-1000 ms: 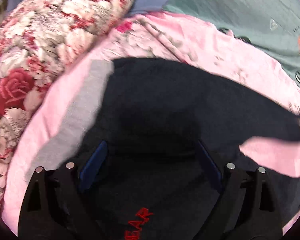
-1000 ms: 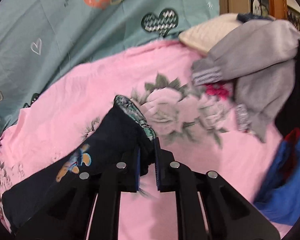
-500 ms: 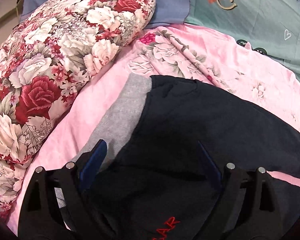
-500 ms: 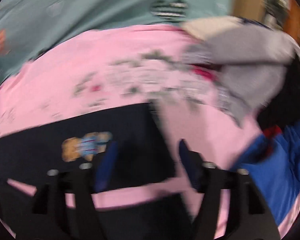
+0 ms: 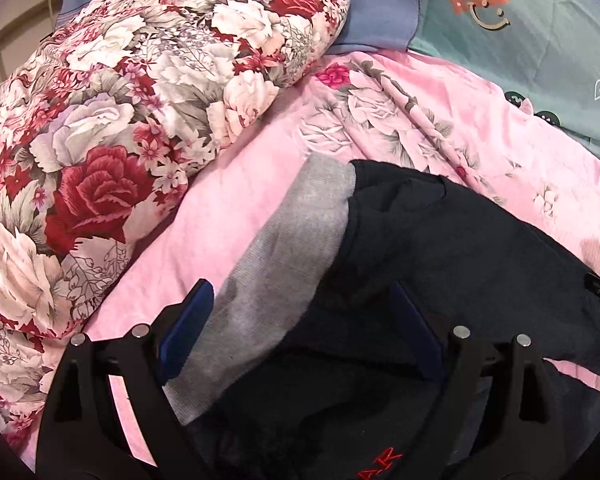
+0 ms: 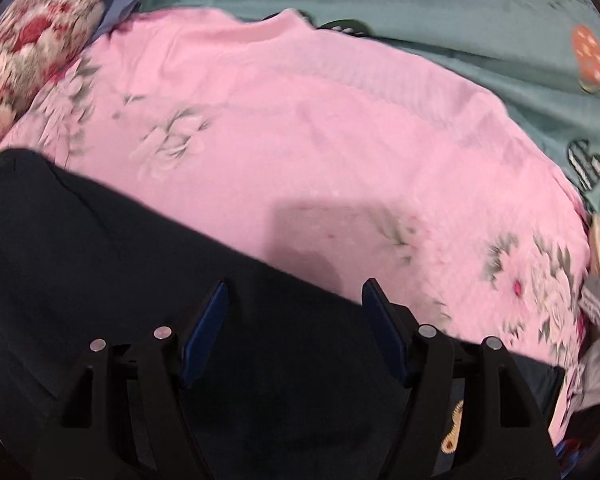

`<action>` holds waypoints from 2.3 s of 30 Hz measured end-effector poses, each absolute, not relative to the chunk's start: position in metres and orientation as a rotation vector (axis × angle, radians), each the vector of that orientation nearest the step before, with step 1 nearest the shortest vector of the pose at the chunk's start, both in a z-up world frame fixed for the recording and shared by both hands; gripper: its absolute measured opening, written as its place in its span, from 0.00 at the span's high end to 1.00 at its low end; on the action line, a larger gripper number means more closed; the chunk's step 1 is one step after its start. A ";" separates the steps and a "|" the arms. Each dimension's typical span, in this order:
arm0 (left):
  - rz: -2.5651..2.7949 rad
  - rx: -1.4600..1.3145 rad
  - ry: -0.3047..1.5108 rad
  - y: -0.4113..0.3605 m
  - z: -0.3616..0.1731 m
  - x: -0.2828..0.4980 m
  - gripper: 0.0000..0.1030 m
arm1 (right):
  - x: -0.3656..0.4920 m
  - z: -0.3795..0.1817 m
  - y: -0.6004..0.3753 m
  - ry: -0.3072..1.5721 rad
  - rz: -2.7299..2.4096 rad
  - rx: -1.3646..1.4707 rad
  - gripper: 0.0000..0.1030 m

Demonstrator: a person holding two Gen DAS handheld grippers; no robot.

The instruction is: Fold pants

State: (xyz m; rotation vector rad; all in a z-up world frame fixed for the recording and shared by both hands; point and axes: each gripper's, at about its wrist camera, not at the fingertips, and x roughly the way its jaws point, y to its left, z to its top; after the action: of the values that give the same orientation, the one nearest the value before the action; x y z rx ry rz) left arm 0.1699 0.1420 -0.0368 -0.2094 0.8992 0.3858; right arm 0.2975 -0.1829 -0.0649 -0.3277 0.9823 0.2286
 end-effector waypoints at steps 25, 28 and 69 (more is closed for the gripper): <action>0.409 -0.224 0.955 0.144 -0.052 0.175 0.11 | 0.279 -0.032 -0.374 1.006 -0.169 -0.144 0.52; 0.413 -0.218 0.957 0.144 -0.054 0.175 0.11 | 0.260 -0.034 -0.435 1.006 -0.258 -0.009 0.50; 0.397 -0.069 0.865 0.147 -0.006 0.191 0.11 | 0.216 0.014 -0.380 0.747 -0.189 0.227 0.08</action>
State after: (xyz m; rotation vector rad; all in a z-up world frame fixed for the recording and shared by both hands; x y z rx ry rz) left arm 0.1908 0.1466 -0.0056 -0.0687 0.8653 0.3970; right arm 0.2159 -0.3804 0.0145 0.2270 0.7472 -0.1892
